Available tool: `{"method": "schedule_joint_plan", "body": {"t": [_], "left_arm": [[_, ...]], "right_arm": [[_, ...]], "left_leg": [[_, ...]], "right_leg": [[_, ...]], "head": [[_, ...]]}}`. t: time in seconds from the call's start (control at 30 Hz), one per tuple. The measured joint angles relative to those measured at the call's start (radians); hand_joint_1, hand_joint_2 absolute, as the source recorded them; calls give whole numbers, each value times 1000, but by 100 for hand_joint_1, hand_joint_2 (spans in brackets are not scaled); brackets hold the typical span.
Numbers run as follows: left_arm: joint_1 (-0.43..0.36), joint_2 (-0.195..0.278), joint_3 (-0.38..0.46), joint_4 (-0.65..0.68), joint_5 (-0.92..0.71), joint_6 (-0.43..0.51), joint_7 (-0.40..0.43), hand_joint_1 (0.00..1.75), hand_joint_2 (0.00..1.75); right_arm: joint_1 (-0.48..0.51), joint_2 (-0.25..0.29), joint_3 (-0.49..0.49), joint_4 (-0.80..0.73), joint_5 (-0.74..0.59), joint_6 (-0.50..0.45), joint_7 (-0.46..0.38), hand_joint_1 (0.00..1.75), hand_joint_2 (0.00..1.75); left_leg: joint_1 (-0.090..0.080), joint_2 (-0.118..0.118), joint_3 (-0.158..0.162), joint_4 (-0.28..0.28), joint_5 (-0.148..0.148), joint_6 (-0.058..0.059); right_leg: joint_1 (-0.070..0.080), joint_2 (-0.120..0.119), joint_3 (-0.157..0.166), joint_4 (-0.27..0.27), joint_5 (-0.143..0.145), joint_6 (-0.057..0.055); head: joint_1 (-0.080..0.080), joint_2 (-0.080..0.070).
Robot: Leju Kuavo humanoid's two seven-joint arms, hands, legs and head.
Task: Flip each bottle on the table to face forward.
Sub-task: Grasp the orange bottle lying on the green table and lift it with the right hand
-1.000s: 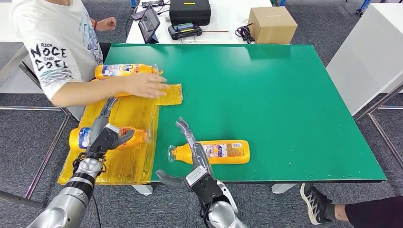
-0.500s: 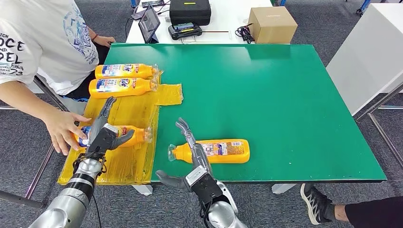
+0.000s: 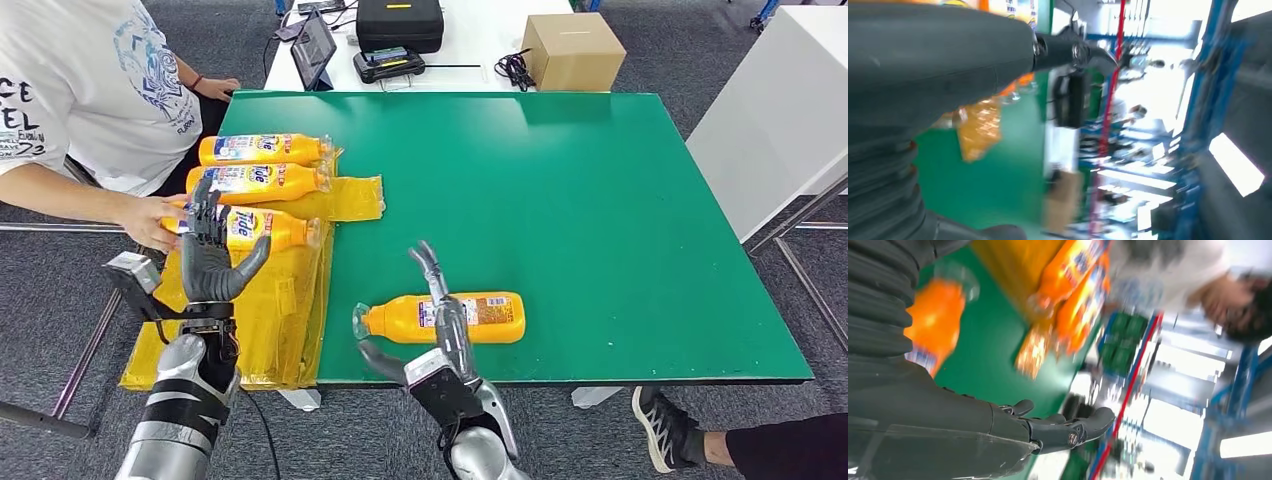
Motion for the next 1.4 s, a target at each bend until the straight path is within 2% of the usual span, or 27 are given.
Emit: {"method": "schedule_joint_plan", "body": {"t": [0.17,0.33,0.5,0.6,0.73,0.83,0.97,1.27,1.4], "left_arm": [[75,-17,-29,-155,36,39,-10,0,175],[129,-20,-54,-239,17,66,-39,0,175],[178,-20,-57,-269,-53,116,-72,0,175],[201,-20,-57,-271,-103,149,-89,0,175],[222,-20,-59,-269,-185,194,-104,0,175],[234,-21,-67,-257,-217,204,-106,0,175],[239,-25,-72,-238,-231,209,-107,0,175],[226,-33,-95,-174,-247,201,-107,0,175],[214,-35,-98,-151,-249,193,-107,0,175]], "right_arm": [[32,-22,-68,-57,89,-54,37,0,175],[52,-52,-111,-74,180,-43,114,0,175],[41,-124,-139,-57,332,54,293,0,175],[18,-161,-155,-37,359,98,337,0,175],[-49,-215,-157,17,358,209,392,0,175],[-120,-249,-157,86,338,273,404,0,175],[-182,-267,-148,155,331,292,404,0,175],[-328,-272,-60,323,318,334,404,0,175],[-377,-269,-30,385,267,398,385,0,175]], "left_leg": [[0,0,0,0,0,0],[0,0,0,0,-1,0],[0,0,-1,0,0,0],[0,0,-1,0,0,0],[0,0,-1,0,0,0],[0,0,-1,0,0,0],[0,0,-1,0,0,0],[0,0,-1,0,0,0],[0,0,-1,0,0,0]], "right_leg": [[0,0,0,0,0,0],[0,0,0,0,0,0],[0,0,0,0,0,0],[0,0,0,0,0,0],[0,0,0,0,0,0],[0,0,0,0,0,1],[0,0,0,0,1,1],[0,0,0,0,0,1],[0,0,0,0,1,1]], "head": [[0,0],[0,0],[0,0],[0,0],[0,0],[0,0],[0,0],[0,0],[0,0]]}}
